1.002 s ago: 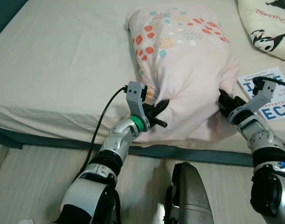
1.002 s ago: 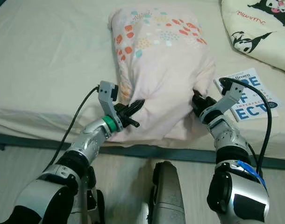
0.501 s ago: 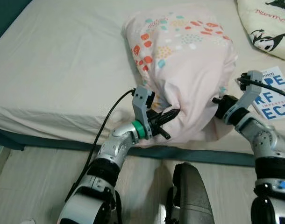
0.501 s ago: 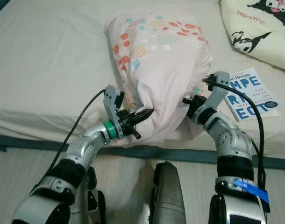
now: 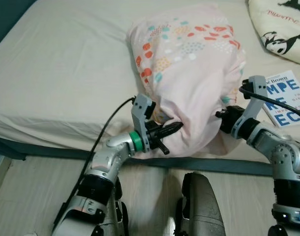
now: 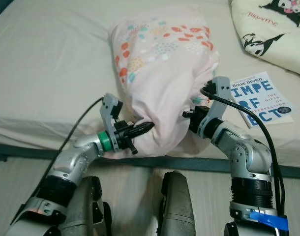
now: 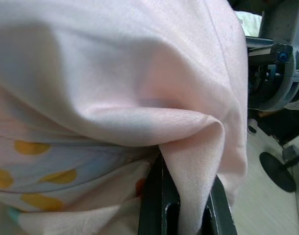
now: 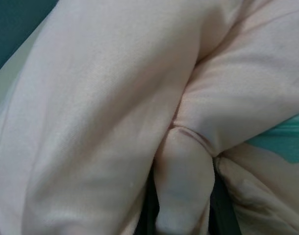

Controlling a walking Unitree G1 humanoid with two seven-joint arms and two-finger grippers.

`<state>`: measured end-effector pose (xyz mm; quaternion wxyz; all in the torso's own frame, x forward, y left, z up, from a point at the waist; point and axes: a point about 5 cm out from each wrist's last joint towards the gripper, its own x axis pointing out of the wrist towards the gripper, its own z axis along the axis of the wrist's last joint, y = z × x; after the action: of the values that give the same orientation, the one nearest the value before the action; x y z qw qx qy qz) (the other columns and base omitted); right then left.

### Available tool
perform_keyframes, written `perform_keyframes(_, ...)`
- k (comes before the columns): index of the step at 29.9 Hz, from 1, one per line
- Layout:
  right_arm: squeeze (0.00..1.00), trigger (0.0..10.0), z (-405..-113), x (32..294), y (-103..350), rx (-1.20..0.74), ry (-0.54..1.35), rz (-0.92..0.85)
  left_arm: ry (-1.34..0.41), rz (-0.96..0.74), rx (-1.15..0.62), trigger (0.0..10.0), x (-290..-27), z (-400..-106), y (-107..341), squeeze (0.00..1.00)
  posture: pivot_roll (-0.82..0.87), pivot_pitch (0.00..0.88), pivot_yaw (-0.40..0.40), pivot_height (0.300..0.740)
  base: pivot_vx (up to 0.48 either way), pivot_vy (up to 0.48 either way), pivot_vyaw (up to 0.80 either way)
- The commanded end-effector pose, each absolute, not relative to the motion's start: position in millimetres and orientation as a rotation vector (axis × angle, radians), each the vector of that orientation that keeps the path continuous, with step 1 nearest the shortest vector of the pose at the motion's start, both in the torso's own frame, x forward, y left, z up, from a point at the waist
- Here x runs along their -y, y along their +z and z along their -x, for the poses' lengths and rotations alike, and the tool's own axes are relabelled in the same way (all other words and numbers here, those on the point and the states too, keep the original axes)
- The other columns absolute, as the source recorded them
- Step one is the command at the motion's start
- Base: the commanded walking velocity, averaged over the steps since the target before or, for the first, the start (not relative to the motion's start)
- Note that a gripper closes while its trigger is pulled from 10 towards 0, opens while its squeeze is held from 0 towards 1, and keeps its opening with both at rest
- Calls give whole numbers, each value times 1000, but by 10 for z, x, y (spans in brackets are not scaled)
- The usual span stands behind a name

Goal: Clean up the room

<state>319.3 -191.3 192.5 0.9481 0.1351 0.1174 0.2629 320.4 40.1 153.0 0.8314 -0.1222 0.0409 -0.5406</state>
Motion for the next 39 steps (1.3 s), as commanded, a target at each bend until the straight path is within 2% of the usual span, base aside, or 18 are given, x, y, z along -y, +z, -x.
perform_keyframes(1, 0, 0, -3102, 1556, 1825, -319, 708, -295, -1304, 261, -89, 0, -190, -3057, 1556, 0, -5, 148, 70, 594, 0, 0, 0)
perform_keyframes(3, 0, 0, -3008, 1488, 1832, -358, 755, -257, -1313, 243, -90, 0, -307, -3056, 1596, 0, -7, 147, 67, 594, 0, 0, 0)
perform_keyframes(9, 0, 0, -2901, 1415, 1829, -397, 799, -222, -1343, 210, -97, 0, -423, -3025, 1635, 0, -7, 150, 69, 594, 0, 0, 0)
perform_keyframes(14, 0, 0, -2704, 1316, 1842, -454, 861, -182, -1468, 176, -113, 0, -589, -2852, 1778, 0, -10, 153, 80, 594, 0, 0, 0)
perform_keyframes(20, 0, 0, -2590, 1295, 1871, -476, 888, -168, -1551, 202, -153, 0, -690, -2671, 1844, 0, -10, 158, 79, 594, 0, 0, 0)
perform_keyframes(28, 0, 0, -2511, 1303, 1872, -499, 905, -146, -1572, 171, -207, 0, -738, -2524, 1775, 0, -2, 161, 66, 594, 0, 0, 0)
perform_keyframes(29, 1000, 0, -2506, 1295, 1869, -503, 911, -132, -1578, 141, -221, 2353, -744, -2491, 1726, 0, -2, 161, 66, 594, 0, 0, 0)
perform_keyframes(30, 1000, 0, -2504, 1287, 1860, -508, 911, -111, -1555, 87, -235, 8667, -747, -2481, 1662, 0, 0, 163, 62, 594, 0, 0, 0)
perform_keyframes(31, 1000, 1412, -2503, 1285, 1847, -513, 910, -81, -1555, 69, -264, 10000, -751, -2464, 1608, 0, 1, 163, 60, 594, 0, 0, 0)
perform_keyframes(32, 1000, 4353, -2501, 1285, 1834, -518, 907, -58, -1556, 57, -278, 10000, -759, -2451, 1575, 200, 1, 163, 59, 594, 0, 0, 0)
perform_keyframes(33, 1000, 4353, -2501, 1285, 1834, -518, 907, -58, -1556, 57, -278, 10000, -759, -2451, 1575, 200, 1, 163, 59, 594, 0, 0, 0)
perform_keyframes(34, 1000, 10000, -2495, 1286, 1819, -525, 907, -40, -1543, 66, -295, 10000, -767, -2458, 1547, 1000, 1, 163, 59, 594, 0, 0, 0)
perform_keyframes(39, 1000, 10000, -2423, 1285, 1805, -550, 936, 9, -1526, 80, -324, 10000, -817, -2463, 1531, 1000, -1, 164, 57, 594, 0, 0, 0)
